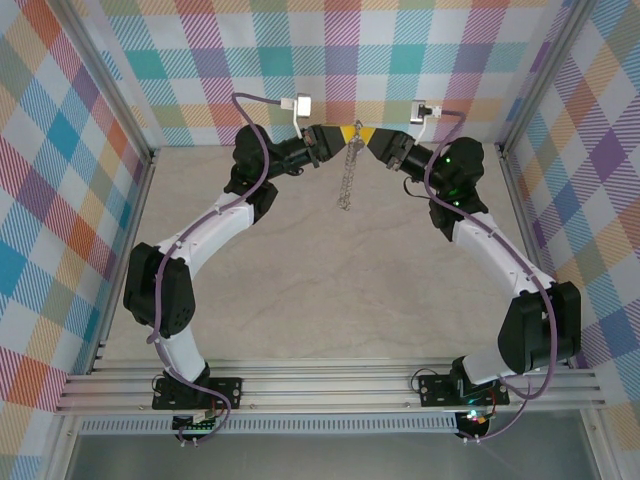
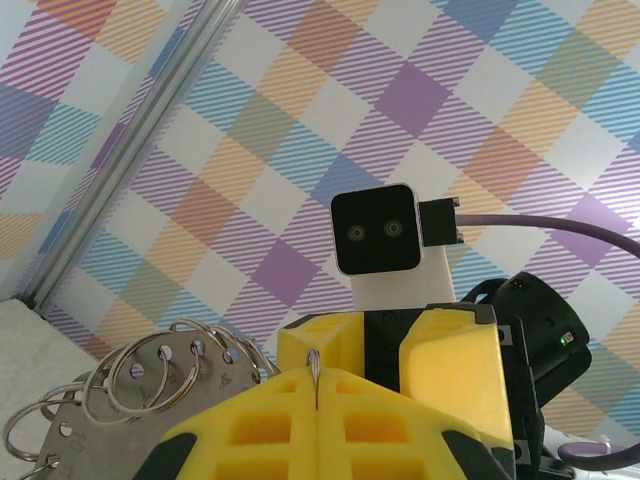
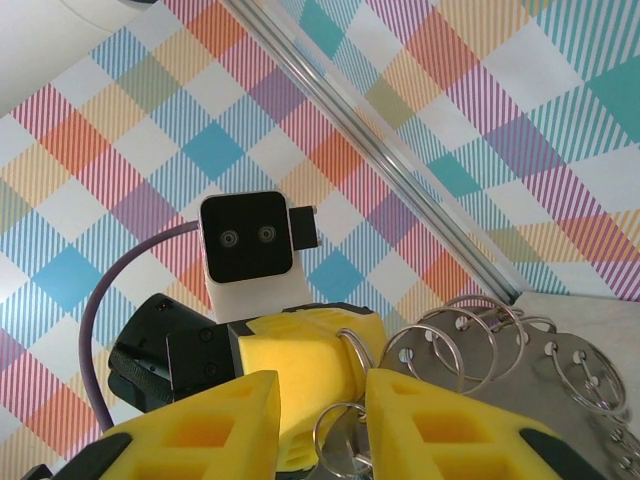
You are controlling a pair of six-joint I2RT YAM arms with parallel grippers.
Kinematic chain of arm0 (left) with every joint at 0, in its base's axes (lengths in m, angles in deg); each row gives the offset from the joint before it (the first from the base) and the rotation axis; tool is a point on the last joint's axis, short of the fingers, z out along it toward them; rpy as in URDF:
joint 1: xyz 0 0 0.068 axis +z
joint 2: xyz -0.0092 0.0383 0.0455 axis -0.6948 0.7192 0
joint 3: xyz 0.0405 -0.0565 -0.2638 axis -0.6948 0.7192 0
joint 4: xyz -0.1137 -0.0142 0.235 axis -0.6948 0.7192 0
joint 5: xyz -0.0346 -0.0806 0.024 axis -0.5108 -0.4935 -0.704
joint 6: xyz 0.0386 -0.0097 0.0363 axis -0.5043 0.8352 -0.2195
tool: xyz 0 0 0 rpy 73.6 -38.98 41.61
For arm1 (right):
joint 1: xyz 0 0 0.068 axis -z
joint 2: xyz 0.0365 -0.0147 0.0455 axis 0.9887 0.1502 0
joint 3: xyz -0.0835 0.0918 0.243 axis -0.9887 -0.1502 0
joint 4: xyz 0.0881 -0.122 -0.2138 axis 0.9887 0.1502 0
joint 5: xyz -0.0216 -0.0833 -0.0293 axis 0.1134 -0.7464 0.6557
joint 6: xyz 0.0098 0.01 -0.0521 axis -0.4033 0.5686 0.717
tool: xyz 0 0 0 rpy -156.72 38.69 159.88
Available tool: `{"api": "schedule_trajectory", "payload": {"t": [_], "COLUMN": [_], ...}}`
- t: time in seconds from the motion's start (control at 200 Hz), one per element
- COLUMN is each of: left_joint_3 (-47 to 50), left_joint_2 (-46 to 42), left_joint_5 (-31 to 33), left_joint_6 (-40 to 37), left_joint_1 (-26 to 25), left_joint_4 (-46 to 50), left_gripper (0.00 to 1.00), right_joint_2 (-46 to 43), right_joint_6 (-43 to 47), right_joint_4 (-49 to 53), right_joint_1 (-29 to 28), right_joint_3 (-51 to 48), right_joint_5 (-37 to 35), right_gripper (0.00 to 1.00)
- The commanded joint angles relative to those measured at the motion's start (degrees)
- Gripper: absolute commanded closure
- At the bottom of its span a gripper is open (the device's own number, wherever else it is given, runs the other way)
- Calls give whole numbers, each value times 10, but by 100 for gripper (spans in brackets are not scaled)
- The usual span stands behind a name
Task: Put the keys on the keyring
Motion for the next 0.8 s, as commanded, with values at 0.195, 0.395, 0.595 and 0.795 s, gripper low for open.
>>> {"api": "schedule_trajectory", "payload": {"t": [0.195,0.395,0.595,0.795], "left_joint_3": [-11,-11,-11,-10], "left_joint_2": [-30,-30,-31,-33], "left_joint_5": [-10,-10,-11,-12], "left_joint_6": [-3,-5,-10,-12], "left_joint_1": [-9,-9,-9,-9], "left_joint_4": [-33,-32,-27,-24], "left_gripper": [100,100,100,100], "right_joint_2": [13,18,3,-25], "right_joint_6": [4,8,27,38], "right_joint_4": [-22,-17,-2,12], "right_joint_1": [-8,-11,-8,12], "right_joint_3": [27,30,17,-1], "right_joint_5": [9,16,0,-15], "right_gripper": [78,79,72,68]}}
